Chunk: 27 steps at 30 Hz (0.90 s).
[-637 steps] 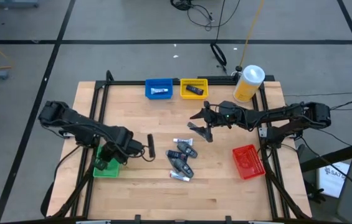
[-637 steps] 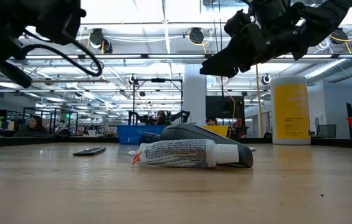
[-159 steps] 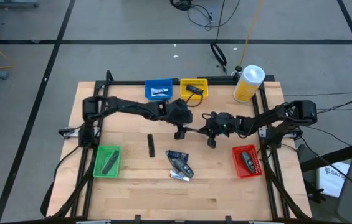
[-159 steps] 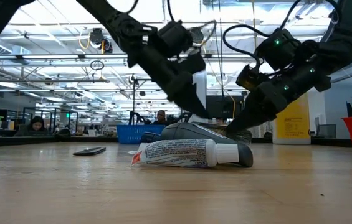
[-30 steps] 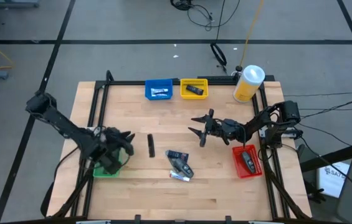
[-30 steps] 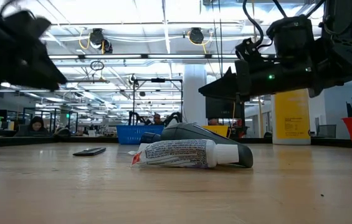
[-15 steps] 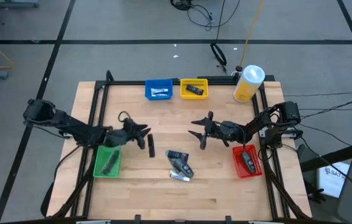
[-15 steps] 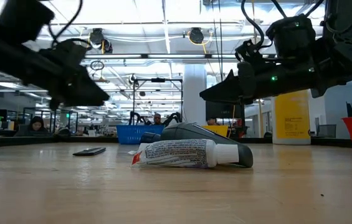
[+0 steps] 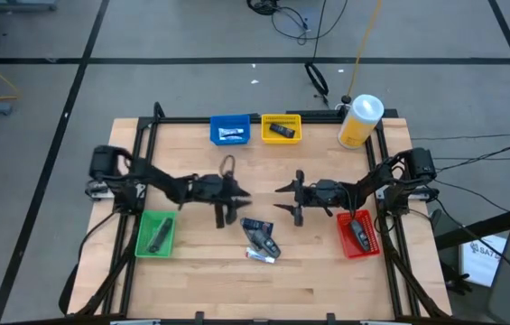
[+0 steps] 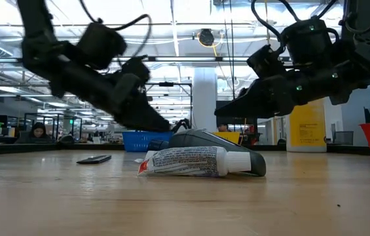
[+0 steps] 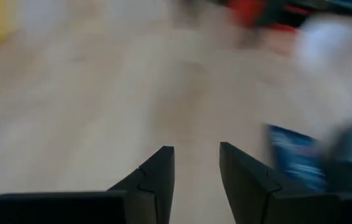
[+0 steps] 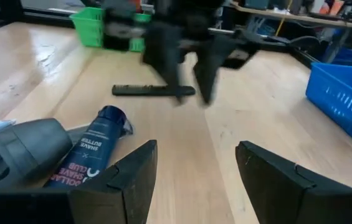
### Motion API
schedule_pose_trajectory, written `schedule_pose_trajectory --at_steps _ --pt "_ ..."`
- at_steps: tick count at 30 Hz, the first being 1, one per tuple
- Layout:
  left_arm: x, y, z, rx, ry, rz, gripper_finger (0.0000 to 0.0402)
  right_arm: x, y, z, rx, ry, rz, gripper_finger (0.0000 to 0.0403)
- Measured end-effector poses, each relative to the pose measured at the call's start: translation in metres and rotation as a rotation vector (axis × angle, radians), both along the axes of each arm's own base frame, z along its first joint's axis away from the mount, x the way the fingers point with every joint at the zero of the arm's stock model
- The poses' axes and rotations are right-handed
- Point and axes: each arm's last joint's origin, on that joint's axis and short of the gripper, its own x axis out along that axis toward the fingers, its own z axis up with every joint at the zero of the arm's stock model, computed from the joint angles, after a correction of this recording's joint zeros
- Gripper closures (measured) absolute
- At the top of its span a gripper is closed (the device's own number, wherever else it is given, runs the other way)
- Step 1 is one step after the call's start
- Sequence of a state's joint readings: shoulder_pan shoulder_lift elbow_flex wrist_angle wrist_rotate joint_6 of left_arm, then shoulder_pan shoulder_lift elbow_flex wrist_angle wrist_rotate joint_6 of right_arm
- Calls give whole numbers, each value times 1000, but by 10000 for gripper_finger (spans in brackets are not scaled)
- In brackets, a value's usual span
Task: Pick & Place Travel size toiletries
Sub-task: Put the blue shaving cream into the yellow bin
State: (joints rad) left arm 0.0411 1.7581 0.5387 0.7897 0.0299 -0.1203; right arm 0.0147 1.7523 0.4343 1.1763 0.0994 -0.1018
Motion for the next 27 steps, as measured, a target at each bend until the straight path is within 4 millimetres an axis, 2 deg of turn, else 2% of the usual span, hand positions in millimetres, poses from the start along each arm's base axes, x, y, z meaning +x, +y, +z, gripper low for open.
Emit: schedule_pose_trajectory --at_steps 3,6,12,15,19,27 --pt "17 -7 2 47 -30 -209 270 0 0 0 13 3 -5 193" --pt "28 -15 6 88 -64 -324 242 0 0 -1 14 11 -5 193" --pt "29 -30 1 143 20 -367 157 0 0 -2 14 18 -5 193" --pt "25 -34 -6 138 113 -364 134 -1 0 -3 14 26 -5 193" --pt "22 -38 -10 130 168 -324 139 -1 0 -3 14 31 -6 193" --pt "23 -39 -21 113 190 -299 184 -1 0 -4 21 36 -9 193"
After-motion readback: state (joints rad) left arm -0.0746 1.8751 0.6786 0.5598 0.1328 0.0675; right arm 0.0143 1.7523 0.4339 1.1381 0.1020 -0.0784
